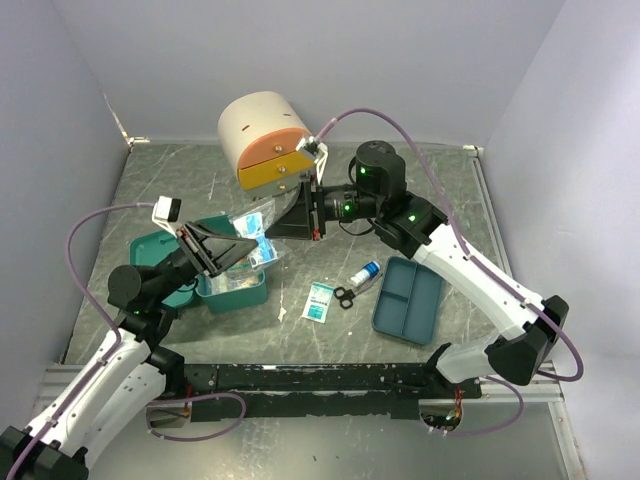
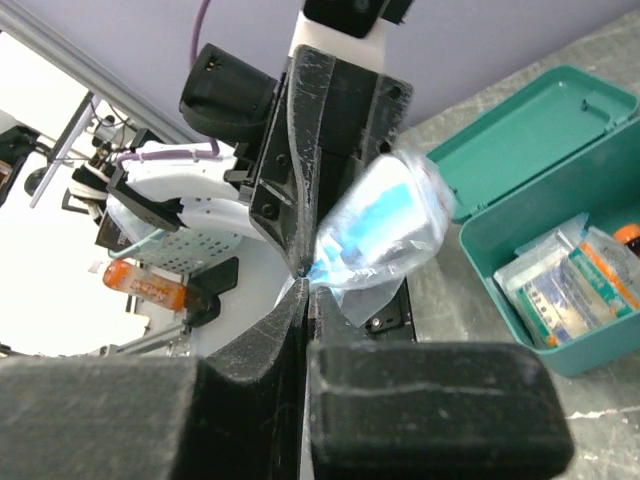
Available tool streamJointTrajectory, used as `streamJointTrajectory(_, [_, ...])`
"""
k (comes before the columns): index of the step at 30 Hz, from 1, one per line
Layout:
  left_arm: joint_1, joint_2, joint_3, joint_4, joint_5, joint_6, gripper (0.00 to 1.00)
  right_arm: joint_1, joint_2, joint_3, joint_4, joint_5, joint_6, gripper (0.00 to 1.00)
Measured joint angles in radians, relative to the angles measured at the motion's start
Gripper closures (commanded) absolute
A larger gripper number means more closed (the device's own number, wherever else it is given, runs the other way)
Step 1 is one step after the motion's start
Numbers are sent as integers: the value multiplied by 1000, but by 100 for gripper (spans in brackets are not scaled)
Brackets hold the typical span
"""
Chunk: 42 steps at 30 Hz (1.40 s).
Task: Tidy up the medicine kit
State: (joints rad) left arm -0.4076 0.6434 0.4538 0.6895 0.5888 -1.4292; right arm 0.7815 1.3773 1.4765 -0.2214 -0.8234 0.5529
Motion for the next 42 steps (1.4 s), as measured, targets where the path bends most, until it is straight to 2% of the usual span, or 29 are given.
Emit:
streamJointTrajectory(3, [0, -22, -31, 16, -1, -4, 83, 3, 0, -27, -1, 9, 0, 100])
streamJointTrajectory(8, [0, -23, -21, -40, -1, 38, 85, 1, 0, -40, -17, 39, -9, 57])
streamJointTrajectory(11, [0, -27, 31, -194, -8, 124, 85, -3, 0, -43, -47, 89, -20, 47])
streamJointTrajectory(16, [0, -24, 207, -601, -110, 364, 83, -32, -15, -96, -122, 274, -31, 45])
streamJointTrajectory(20, [0, 29, 368, -948, -289, 557, 80, -40, -23, -127, -180, 468, -28, 45])
streamJointTrajectory(25, [0, 95, 472, -1233, -502, 717, 79, -41, -24, -168, -206, 635, -17, 46])
streamJointTrajectory(28, [0, 121, 490, -1323, -562, 780, 79, -41, -14, -195, -207, 690, -12, 47])
streamJointTrajectory(36, [2, 225, 440, -1386, -557, 855, 79, -43, 88, -215, -187, 764, 12, 49])
streamJointTrajectory(42, [39, 352, 387, -1373, -456, 900, 79, -55, 154, -219, -169, 760, 51, 50])
